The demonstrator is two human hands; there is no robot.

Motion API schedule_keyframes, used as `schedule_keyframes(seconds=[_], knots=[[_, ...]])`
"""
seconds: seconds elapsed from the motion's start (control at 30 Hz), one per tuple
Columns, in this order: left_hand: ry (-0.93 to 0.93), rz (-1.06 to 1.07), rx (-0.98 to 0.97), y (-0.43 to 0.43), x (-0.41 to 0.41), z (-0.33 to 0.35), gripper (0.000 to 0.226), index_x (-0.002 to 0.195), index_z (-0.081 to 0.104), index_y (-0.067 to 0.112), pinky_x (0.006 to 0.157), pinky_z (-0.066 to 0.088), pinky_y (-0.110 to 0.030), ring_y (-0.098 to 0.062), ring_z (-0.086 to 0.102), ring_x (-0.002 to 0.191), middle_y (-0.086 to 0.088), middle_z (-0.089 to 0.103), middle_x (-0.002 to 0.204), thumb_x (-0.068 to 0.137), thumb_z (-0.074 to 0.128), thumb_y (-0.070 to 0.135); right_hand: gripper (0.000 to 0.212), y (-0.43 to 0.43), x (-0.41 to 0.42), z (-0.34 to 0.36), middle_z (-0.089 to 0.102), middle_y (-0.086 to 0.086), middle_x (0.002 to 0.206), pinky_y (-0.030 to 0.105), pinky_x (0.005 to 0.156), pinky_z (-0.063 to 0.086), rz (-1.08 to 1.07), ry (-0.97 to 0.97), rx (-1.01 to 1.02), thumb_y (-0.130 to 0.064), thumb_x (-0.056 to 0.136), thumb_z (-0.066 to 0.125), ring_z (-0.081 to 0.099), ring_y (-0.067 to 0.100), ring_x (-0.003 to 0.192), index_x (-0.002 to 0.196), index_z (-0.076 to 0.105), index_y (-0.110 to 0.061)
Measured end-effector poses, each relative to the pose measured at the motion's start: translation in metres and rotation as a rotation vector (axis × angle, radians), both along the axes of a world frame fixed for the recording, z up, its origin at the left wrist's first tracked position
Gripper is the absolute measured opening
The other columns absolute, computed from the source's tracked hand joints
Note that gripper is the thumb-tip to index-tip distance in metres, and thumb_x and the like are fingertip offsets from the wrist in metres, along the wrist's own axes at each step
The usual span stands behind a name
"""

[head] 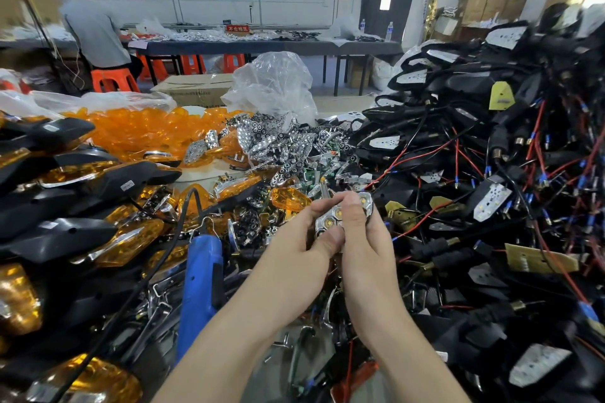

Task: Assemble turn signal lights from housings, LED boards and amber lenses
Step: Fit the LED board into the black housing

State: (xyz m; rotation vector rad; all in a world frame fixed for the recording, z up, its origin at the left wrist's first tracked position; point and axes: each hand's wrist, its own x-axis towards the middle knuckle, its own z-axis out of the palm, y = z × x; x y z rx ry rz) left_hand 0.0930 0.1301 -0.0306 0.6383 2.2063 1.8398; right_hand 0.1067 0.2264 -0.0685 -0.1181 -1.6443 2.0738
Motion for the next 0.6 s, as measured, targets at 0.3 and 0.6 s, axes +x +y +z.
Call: schedule_keyframes(seconds=[0.3, 0.6], knots=[[0.014, -0.048, 0.029, -0.0019, -0.0007, -0.0013, 0.031, 0.117, 0.056, 0.055, 0.085, 0.051, -0.014, 0.014, 0.061, 0.095, 0.025, 0.068, 0.105, 0.101, 0.055, 0.028, 0.067, 0.0061, -0.0017, -0.0012, 0.069, -0.015, 0.126, 0.037, 0.101, 0.054, 0.010, -0.086, -0.094, -0.078, 0.072, 0.059, 0.063, 0.006, 0.122, 0.126, 0.065, -0.039], [-0.068, -0.044, 0.033, 0.0036, 0.0068, -0.0017, 0.034, 0.126, 0.059, 0.043, 0.066, 0.041, -0.008, 0.007, 0.055, 0.070, 0.020, 0.063, 0.082, 0.102, 0.054, 0.019, 0.034, 0.0046, -0.0015, 0.0014, 0.053, -0.040, 0.118, -0.005, 0.087, 0.037, -0.194, -0.072, -0.038, -0.049, 0.107, 0.039, 0.044, -0.034, 0.108, 0.135, 0.052, -0.038]])
